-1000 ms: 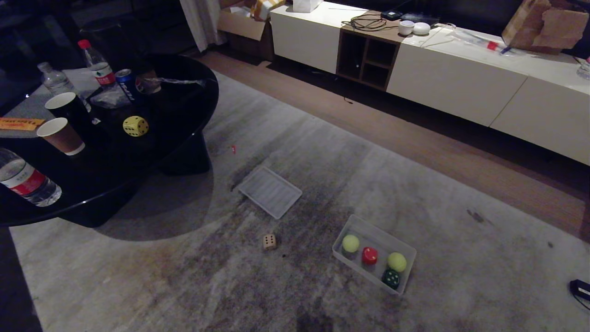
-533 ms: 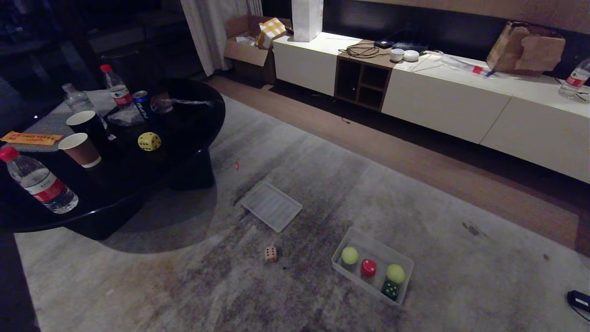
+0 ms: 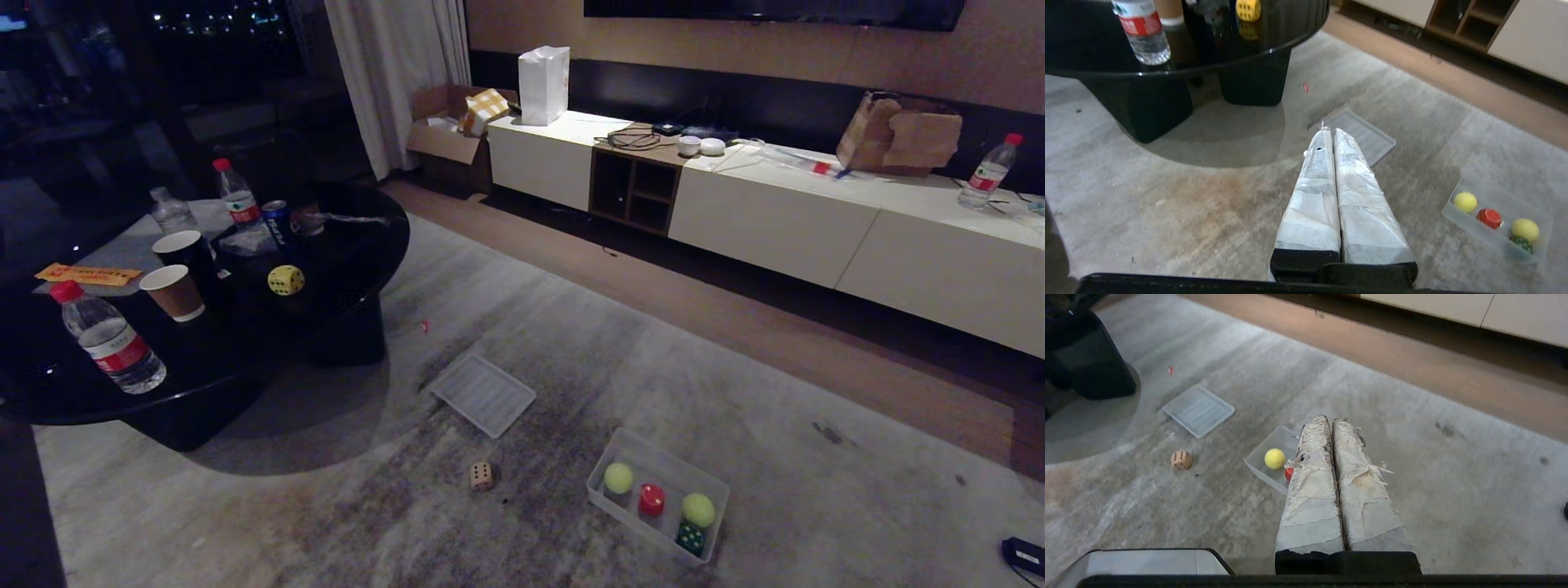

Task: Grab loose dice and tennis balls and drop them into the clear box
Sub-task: Pick up toys out of the box

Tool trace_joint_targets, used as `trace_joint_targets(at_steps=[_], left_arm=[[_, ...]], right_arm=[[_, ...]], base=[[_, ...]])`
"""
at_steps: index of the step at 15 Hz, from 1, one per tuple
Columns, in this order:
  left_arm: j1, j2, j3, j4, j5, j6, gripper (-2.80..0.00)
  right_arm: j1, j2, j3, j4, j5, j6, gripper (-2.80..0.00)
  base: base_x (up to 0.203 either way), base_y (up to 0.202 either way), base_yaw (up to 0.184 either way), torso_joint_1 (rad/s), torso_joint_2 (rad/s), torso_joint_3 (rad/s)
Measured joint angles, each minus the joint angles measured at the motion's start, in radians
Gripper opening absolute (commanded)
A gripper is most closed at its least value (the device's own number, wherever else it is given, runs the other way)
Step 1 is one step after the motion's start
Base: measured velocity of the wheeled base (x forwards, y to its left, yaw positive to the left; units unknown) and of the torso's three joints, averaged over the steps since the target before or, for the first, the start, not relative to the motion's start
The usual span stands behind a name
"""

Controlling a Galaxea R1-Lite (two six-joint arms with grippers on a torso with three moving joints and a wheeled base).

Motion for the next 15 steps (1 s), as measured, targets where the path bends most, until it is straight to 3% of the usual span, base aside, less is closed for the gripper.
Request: trace_joint_targets(at_steps=[5, 15], left_arm=[[0.000, 0.000, 0.000, 0.000, 0.003, -0.002, -2.80], [0.000, 0.000, 0.000, 0.001, 0.001, 0.006, -2.80]], right_arm=[[0.000, 0.000, 0.000, 0.000, 0.000, 0.001, -2.80], [0.000, 0.000, 0.000, 0.000, 0.000, 0.000, -2.80]], base=[[0.000, 0.000, 0.000, 0.000, 0.00, 0.182], [0.000, -0.001, 0.009, 0.001, 0.00, 0.009]])
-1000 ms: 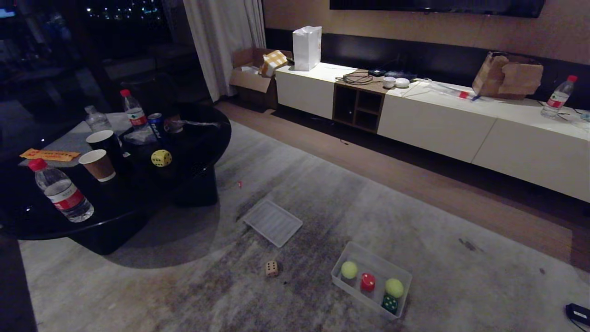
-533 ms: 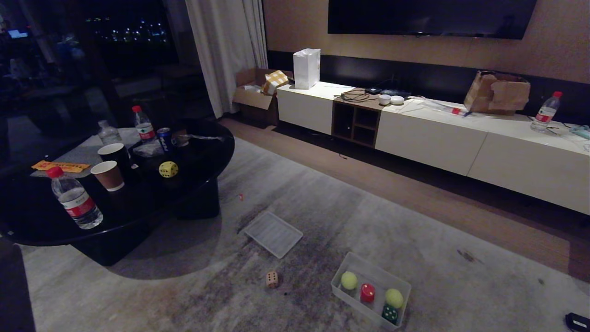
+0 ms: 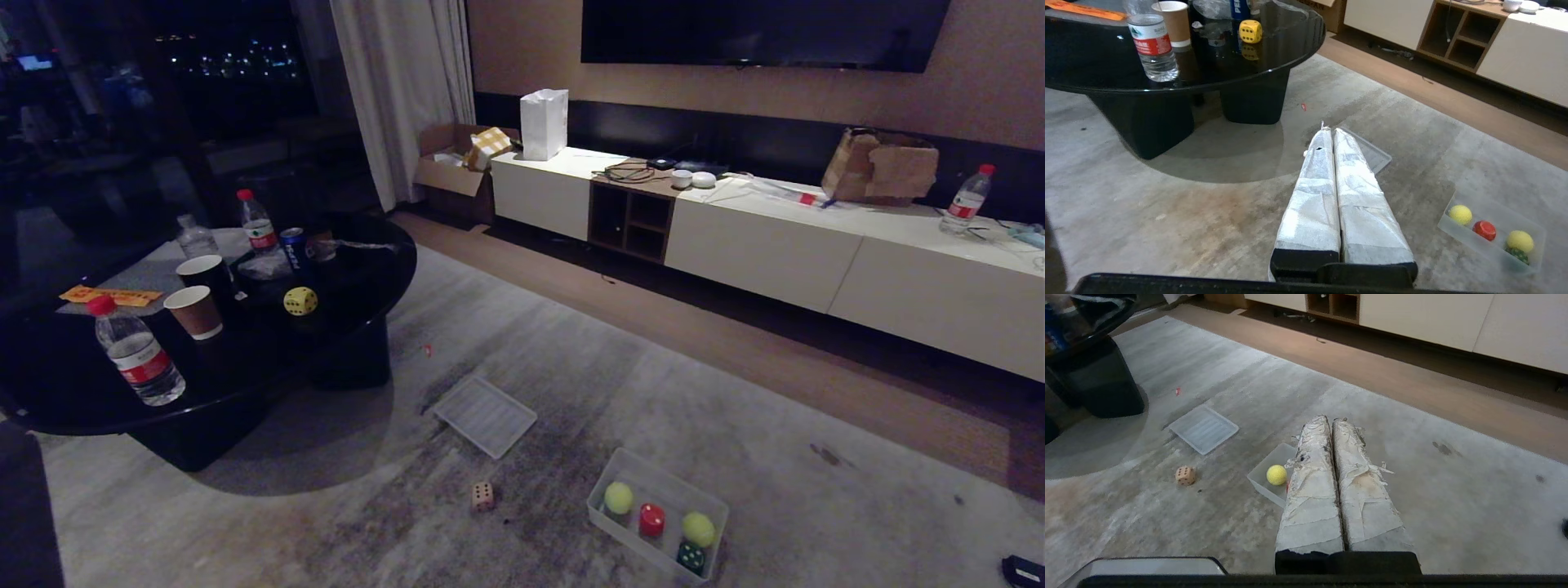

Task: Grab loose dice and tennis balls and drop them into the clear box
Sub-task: Pick up toys out of the box

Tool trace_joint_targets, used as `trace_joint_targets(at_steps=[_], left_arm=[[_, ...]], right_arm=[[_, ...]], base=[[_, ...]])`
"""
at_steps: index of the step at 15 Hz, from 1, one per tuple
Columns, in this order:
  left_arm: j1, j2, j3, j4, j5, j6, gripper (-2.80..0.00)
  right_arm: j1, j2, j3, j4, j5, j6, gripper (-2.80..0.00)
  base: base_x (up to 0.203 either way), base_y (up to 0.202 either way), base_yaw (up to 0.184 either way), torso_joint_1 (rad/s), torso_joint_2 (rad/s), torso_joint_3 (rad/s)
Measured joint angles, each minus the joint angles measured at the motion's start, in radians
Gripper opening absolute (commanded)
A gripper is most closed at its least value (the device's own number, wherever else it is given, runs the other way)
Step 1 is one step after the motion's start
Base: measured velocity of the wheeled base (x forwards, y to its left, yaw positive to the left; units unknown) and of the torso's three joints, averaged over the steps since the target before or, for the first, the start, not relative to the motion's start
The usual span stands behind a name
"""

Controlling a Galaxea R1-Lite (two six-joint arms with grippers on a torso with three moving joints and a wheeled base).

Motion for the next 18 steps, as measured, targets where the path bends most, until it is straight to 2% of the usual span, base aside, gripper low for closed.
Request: trace_joint_targets(at_steps=[18], left_arm=[[0.000, 0.000, 0.000, 0.000, 0.001, -0.005, -2.80]], right_arm=[[0.000, 0.000, 0.000, 0.000, 0.000, 0.000, -2.80]], base=[[0.000, -0.007, 0.163, 0.001, 0.00, 0.003]])
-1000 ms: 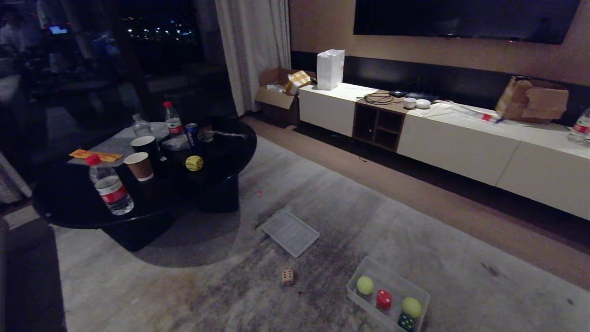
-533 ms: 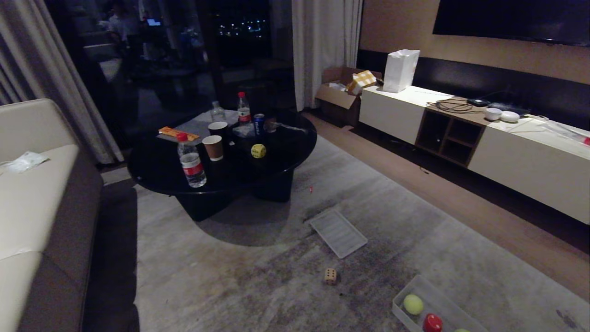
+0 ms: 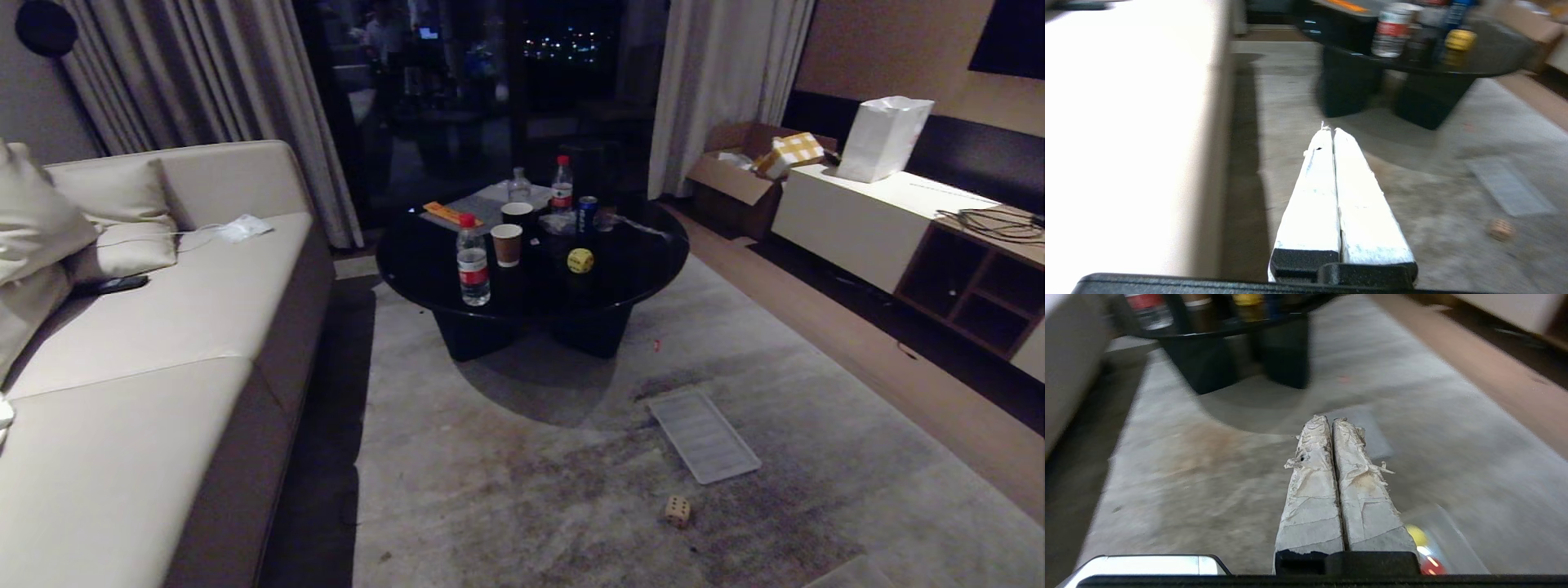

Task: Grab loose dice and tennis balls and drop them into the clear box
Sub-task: Pick up toys out of the box

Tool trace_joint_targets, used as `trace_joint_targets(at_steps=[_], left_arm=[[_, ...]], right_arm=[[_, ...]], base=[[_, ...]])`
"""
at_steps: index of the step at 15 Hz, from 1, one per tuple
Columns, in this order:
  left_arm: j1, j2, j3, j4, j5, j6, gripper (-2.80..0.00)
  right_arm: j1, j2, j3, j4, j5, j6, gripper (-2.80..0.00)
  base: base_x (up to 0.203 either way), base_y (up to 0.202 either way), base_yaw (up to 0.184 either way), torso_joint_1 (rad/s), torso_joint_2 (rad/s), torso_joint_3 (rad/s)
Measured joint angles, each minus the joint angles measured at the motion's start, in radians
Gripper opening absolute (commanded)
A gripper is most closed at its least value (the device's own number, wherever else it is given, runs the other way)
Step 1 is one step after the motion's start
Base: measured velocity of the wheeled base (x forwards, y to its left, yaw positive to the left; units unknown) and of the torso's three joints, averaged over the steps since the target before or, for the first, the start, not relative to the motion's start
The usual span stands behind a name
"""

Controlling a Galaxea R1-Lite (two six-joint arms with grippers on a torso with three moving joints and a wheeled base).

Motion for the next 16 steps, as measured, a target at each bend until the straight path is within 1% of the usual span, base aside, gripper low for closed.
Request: trace_joint_targets(at_steps=[2, 16], left_arm=[[0.000, 0.000, 0.000, 0.000, 0.000, 0.000, -2.80], [0.000, 0.000, 0.000, 0.000, -0.003, 0.002, -2.80]], right_arm=[[0.000, 0.000, 0.000, 0.000, 0.000, 0.000, -2.80], [0.000, 0.000, 0.000, 0.000, 0.000, 0.003, -2.80]], base=[[0.000, -0.004, 0.117, 0.003, 0.00, 0.000], [0.000, 0.000, 0.000, 0.000, 0.00, 0.000]])
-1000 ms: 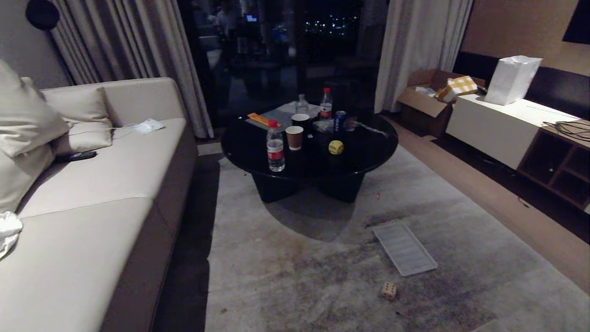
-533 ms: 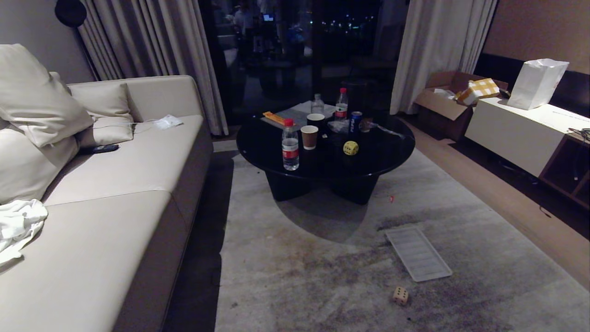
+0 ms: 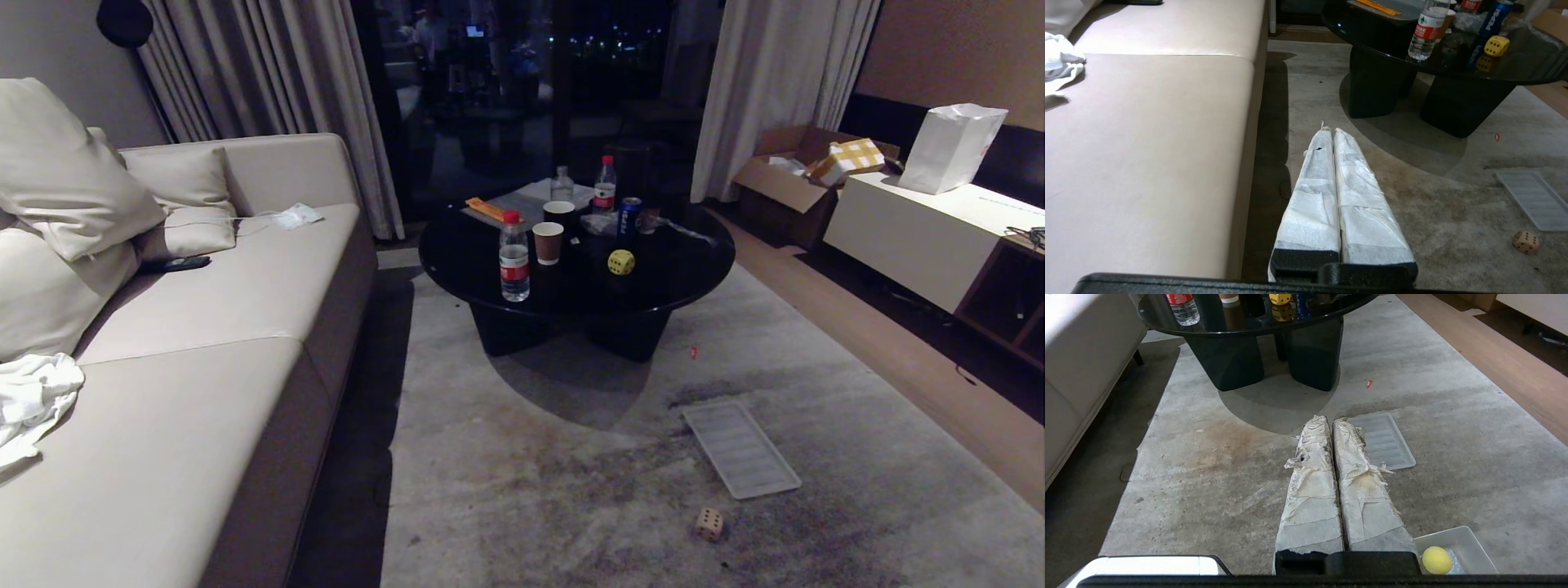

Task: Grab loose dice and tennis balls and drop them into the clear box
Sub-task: Pick up toys out of the box

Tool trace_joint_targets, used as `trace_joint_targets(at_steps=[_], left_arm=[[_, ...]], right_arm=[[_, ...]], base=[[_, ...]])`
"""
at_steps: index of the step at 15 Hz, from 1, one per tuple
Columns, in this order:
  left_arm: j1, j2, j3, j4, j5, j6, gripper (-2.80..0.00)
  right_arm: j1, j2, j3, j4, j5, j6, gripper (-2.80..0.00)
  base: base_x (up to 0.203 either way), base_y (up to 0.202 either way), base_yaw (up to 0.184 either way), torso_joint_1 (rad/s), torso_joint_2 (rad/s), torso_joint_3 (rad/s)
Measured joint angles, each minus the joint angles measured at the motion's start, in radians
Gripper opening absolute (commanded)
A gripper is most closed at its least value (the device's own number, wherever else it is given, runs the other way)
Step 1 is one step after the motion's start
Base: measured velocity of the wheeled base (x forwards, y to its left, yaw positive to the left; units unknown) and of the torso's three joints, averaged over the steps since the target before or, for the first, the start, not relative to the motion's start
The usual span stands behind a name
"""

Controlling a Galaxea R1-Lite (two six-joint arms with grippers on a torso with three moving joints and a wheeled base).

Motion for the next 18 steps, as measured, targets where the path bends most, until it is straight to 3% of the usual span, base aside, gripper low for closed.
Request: trace_joint_targets(at_steps=[6, 12, 18], left_arm=[[0.000, 0.000, 0.000, -0.002, 0.003, -0.004, -2.80], [0.000, 0.000, 0.000, -0.001, 0.003, -0.002, -2.80], [0.000, 0.000, 0.000, -0.002, 0.003, -0.006, -2.80]], right_arm=[[0.000, 0.000, 0.000, 0.000, 0.000, 0.001, -2.80], [0.000, 0.000, 0.000, 0.000, 0.000, 0.000, -2.80], [0.001, 0.000, 0.000, 0.000, 0.000, 0.000, -2.80]], base=[[0.000, 0.000, 0.000, 0.000, 0.00, 0.000], [0.166, 0.000, -0.001, 0.002, 0.00, 0.001], [0.000, 0.000, 0.000, 0.000, 0.00, 0.000]])
